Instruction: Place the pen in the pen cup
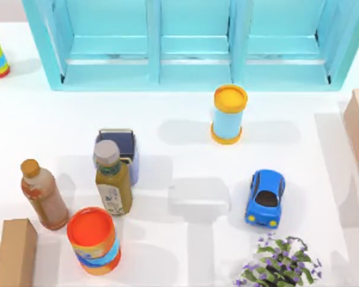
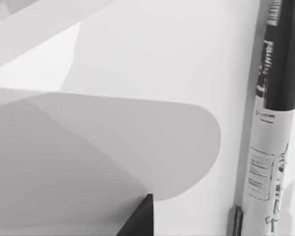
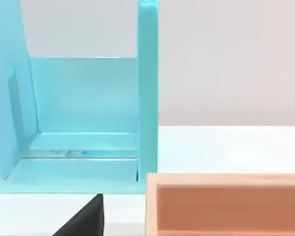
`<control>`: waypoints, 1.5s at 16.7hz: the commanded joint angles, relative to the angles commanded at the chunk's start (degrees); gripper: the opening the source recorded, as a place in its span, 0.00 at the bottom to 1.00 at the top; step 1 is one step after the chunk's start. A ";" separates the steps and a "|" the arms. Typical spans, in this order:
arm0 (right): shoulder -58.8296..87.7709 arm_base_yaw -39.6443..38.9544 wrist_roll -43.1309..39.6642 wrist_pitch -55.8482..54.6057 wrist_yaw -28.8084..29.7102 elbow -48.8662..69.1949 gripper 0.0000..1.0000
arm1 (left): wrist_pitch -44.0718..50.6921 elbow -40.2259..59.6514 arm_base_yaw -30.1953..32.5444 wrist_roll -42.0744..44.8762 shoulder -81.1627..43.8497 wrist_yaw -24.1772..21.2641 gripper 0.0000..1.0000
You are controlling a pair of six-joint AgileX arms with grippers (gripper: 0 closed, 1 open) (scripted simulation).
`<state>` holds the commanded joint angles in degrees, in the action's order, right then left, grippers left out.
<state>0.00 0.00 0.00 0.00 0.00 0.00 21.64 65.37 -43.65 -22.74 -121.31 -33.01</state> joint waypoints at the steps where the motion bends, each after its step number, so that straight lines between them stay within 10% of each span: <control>1: 0.00 0.00 0.00 0.00 0.00 0.00 1.00 | 0.00 0.00 0.00 0.00 0.00 0.00 0.77; 11: 0.00 0.00 0.00 0.00 0.00 0.00 1.00 | 0.00 0.00 0.00 0.00 0.00 0.00 0.02; 25: 0.00 0.00 0.00 0.00 0.00 0.00 1.00 | 10.20 2.14 -6.33 5.72 7.66 0.54 0.00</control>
<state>0.00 0.00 0.00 0.00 0.00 0.00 31.84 67.51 -49.98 -17.02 -113.65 -32.47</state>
